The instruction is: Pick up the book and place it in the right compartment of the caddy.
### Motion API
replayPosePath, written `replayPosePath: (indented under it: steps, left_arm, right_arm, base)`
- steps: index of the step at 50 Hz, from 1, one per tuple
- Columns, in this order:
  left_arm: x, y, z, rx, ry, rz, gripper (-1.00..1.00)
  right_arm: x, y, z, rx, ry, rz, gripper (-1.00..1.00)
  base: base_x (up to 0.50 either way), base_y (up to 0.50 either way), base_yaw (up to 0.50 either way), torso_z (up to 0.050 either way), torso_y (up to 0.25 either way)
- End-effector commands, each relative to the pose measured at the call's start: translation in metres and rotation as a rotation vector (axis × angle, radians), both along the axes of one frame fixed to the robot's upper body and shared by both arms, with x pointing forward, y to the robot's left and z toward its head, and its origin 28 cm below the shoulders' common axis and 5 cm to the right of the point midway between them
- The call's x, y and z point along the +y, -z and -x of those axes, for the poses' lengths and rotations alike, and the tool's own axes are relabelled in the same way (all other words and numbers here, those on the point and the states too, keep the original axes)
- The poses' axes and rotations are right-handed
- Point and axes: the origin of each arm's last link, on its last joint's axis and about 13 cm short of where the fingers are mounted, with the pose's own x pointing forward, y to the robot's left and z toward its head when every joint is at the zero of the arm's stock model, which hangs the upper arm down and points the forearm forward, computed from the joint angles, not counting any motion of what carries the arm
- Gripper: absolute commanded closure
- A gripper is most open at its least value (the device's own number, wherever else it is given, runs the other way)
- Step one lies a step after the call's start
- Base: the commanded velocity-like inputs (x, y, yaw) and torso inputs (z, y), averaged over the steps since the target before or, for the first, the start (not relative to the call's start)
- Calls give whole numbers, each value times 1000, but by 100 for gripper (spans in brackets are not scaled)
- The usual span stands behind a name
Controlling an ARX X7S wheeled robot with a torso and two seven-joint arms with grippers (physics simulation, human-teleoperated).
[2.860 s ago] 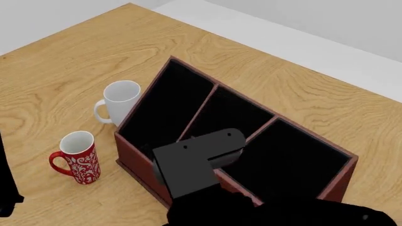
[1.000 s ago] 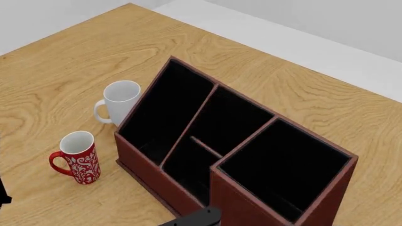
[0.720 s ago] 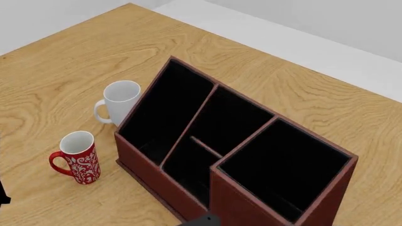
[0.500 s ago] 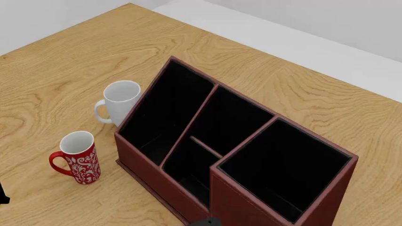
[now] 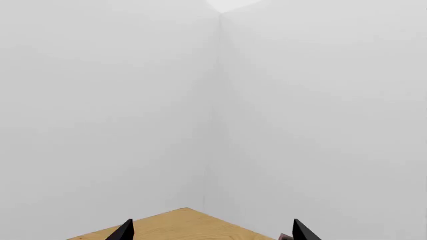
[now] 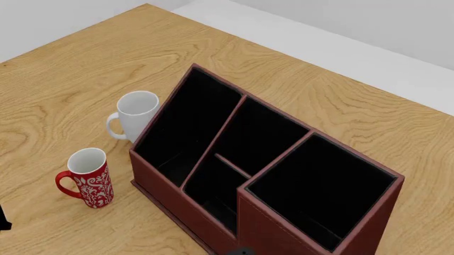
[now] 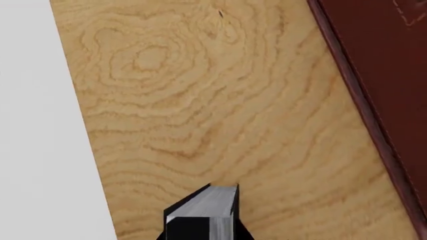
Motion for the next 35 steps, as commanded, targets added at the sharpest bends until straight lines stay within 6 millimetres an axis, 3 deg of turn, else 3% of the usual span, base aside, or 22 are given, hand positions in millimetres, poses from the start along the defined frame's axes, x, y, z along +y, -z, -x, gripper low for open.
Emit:
replayPosePath:
  steps: [1,35]
  left_arm:
    - [0,0,0,0,1,-1,-100]
    - [4,-2,2,-6,-9,14,-100]
  right_arm:
    - [-1,-7,4,-39,7,12,100]
    - [8,-103,21,-383,35,-5,100]
  base:
    - [0,0,0,0,0]
    - [0,0,0,0,0]
